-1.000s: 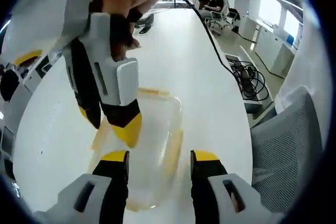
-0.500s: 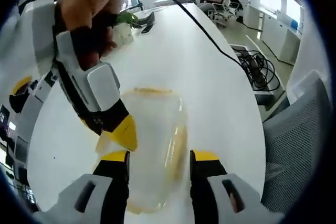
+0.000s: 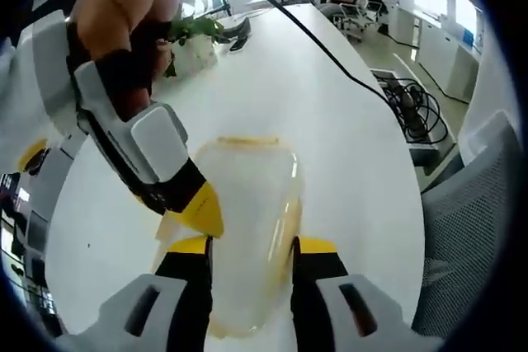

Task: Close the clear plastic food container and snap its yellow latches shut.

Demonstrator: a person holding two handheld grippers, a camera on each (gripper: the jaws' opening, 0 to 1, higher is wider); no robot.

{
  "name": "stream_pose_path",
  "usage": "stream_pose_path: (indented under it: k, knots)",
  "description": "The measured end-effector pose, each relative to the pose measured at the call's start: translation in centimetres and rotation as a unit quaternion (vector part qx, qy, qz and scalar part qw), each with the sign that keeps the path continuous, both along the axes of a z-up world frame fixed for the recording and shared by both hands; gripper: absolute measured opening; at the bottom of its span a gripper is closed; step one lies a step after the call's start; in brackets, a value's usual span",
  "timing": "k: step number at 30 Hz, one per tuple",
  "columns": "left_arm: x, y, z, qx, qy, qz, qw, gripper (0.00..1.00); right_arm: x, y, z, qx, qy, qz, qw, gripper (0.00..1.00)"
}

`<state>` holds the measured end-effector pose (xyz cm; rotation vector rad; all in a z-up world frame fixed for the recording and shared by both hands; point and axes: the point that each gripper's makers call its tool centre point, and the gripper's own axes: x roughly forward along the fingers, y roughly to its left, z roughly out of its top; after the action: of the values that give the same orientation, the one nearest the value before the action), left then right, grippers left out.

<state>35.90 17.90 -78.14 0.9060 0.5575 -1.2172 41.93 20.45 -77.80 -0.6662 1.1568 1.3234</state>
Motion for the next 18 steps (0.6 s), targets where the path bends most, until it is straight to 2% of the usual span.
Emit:
stream_pose_path:
  k: [5, 12, 18]
  knots:
    - [-0.06, 0.35, 0.35, -0.005, -0.001, -0.004, 1.0000, 0.35, -0.30, -0.32, 0.23, 0.013, -0.008, -0.008, 0.9999, 0.37]
    - [-0.39, 0.70, 0.78, -0.025, -0.007, -0.018, 0.9995, 0.37, -0.27, -0.65, 0.12, 0.009, 0.000, 0.001, 1.0000, 0.38]
    - [-0.43, 0.69, 1.03, -0.022, -0.012, -0.018, 0.9995, 0.38, -0.43, -0.82, 0.20, 0.008, -0.003, -0.001, 1.0000, 0.39]
